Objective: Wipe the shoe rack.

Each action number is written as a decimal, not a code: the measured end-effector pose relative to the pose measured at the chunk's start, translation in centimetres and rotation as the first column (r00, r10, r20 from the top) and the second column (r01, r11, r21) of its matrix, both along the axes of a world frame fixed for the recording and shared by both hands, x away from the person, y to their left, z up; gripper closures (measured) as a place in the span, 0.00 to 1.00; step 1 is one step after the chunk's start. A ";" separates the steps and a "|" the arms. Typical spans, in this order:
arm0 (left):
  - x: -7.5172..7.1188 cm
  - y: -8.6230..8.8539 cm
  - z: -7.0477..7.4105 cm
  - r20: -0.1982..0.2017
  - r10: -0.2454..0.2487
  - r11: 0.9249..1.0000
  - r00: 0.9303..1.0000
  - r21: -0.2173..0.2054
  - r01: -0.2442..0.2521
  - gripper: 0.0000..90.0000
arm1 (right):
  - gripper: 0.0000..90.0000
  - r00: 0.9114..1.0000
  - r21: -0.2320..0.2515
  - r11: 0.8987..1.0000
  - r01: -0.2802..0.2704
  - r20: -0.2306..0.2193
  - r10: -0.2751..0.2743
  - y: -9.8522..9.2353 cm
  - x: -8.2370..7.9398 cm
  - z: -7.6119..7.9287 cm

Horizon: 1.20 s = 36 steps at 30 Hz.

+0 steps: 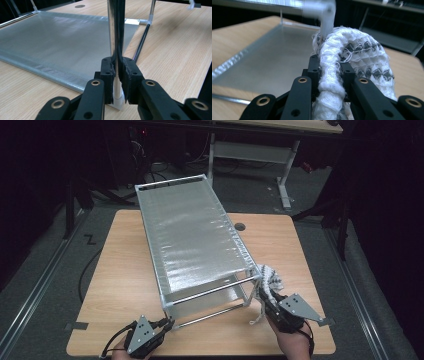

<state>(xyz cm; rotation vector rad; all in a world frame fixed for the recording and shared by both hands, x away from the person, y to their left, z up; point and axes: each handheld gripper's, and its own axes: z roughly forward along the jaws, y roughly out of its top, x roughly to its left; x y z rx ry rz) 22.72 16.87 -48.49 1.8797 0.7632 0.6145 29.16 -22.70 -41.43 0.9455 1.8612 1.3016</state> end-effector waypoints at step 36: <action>0.2 0.0 0.0 -0.008 -0.012 1.000 1.000 -0.005 0.012 0.89 | 0.84 0.942 -0.152 0.986 -0.071 -0.336 0.016 0.7 2.5 -7.2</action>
